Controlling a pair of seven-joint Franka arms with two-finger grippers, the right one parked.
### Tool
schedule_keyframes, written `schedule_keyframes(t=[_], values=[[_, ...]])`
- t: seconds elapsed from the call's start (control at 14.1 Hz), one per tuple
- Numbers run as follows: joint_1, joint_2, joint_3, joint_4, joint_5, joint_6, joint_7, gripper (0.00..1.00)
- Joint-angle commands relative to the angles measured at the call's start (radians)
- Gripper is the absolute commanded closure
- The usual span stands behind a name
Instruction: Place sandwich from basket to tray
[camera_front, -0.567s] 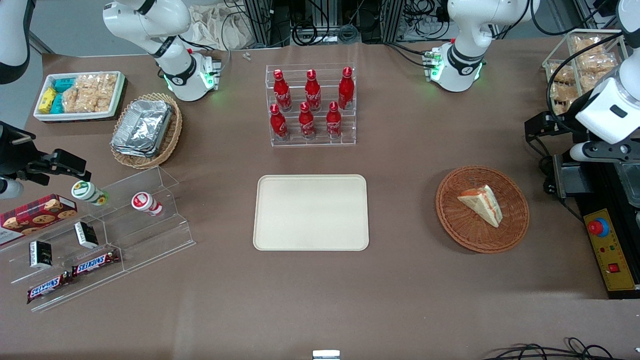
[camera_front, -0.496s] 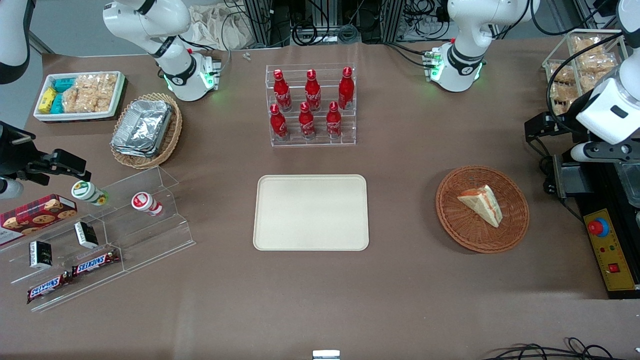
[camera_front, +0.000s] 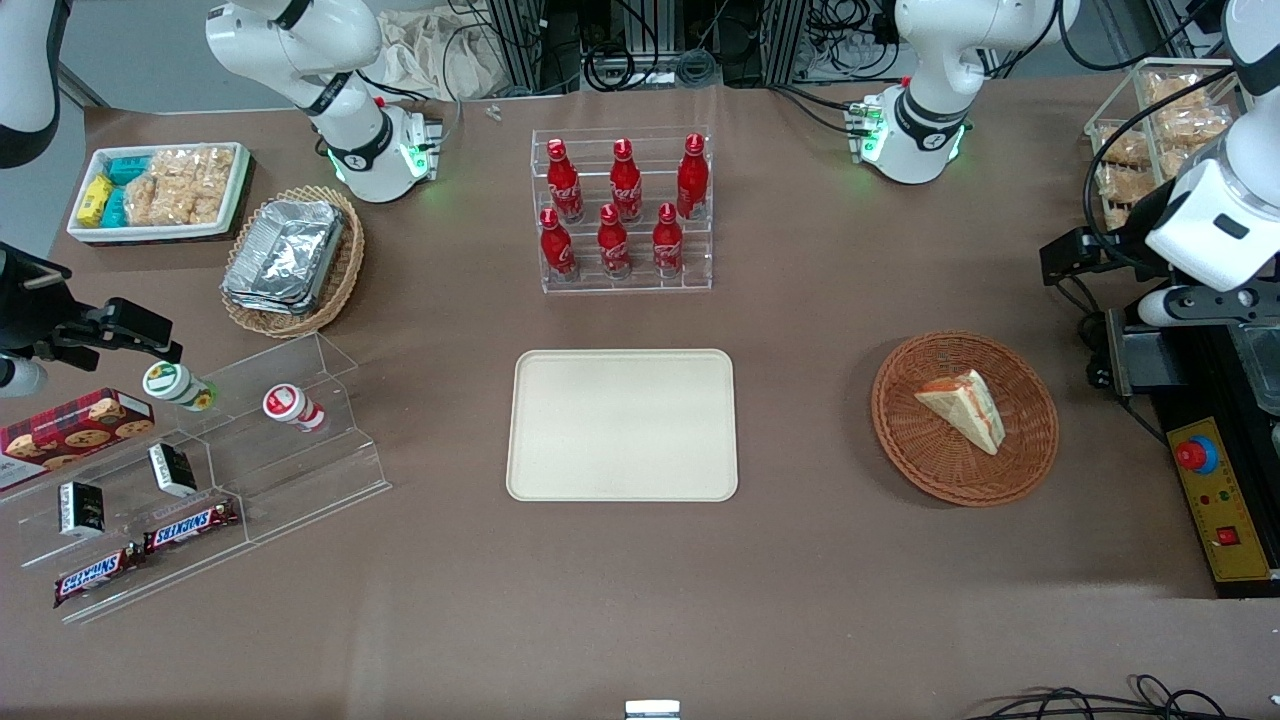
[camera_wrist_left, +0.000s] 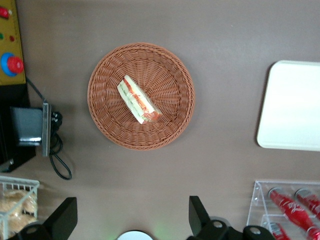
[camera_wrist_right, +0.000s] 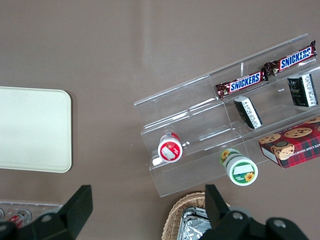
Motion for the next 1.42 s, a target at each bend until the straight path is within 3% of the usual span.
schedule_keyframes(t=[0.0,0.28,0.5,1.2,1.35], values=[[0.005,-0.008,-0.005,-0.004,-0.015,-0.009,-0.121,0.00],[0.005,-0.008,-0.003,-0.062,-0.013,0.023,-0.297,0.00],[0.005,-0.019,-0.002,-0.159,-0.009,0.138,-0.400,0.00],[0.040,0.010,0.004,-0.404,-0.007,0.442,-0.528,0.00],[0.042,0.030,0.004,-0.490,-0.009,0.573,-0.552,0.00]])
